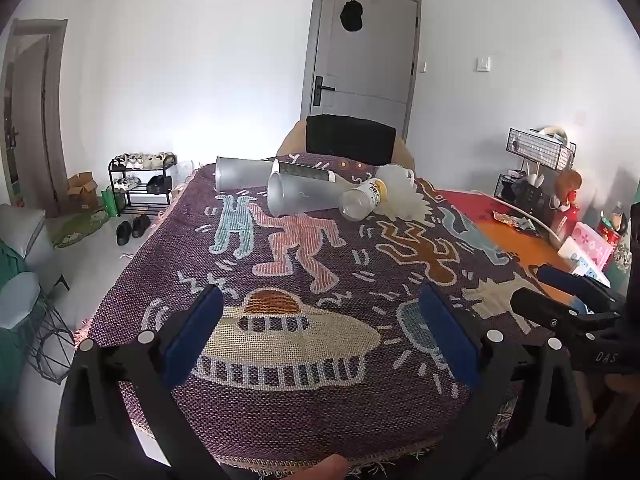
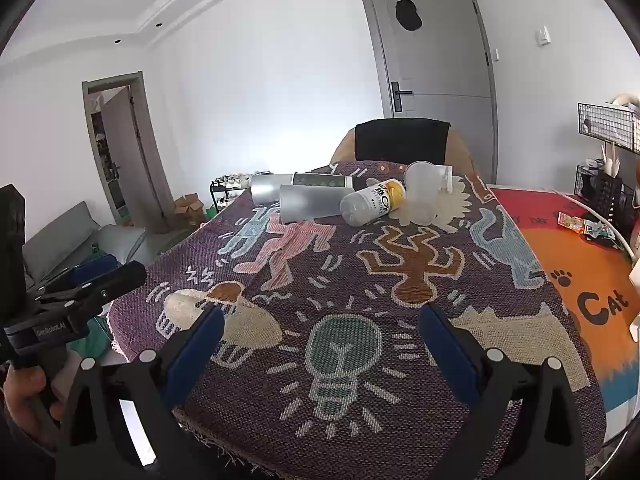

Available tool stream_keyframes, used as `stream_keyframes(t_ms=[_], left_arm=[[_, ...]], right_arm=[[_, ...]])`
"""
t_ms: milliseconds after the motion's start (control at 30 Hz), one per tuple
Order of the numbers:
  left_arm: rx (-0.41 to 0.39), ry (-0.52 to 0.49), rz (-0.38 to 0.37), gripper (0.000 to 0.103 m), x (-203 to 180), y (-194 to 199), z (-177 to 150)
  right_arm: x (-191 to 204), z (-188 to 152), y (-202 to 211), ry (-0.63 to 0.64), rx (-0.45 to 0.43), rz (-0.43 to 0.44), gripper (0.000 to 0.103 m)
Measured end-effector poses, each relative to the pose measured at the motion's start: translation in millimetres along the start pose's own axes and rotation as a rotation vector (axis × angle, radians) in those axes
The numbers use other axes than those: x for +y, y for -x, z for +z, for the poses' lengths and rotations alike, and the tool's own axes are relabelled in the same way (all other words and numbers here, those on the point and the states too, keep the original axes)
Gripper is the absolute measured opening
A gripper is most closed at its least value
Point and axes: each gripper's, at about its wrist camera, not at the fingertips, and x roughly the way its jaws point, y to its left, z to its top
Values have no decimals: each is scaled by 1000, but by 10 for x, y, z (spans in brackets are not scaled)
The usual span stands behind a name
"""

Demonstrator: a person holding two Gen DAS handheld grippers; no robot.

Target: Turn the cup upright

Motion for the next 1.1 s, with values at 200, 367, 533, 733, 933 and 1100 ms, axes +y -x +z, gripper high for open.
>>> stream_keyframes(t_ms=[200,367,533,733,933,1100], left_arm=[[-1,3,-4,98,78,-5,14],[-2,1,-4,98,72,-4,21],[-4,0,-4,98,78,-5,20],[-8,-2,-2,98,67,1,33],[-11,-4,-2,98,64,-1,40],[-10,-4,-4,98,61,-1,43]], right_arm=[[-18,29,-13,0,-2,3,95],[-19,33,-6,0,-3,4,95],[-16,30,-5,0,-4,4,95],[-15,31,-1,-1,-6,4,95],[-13,32,2,-2,-7,5,95],[-18,36,21,-5,-7,9,95]])
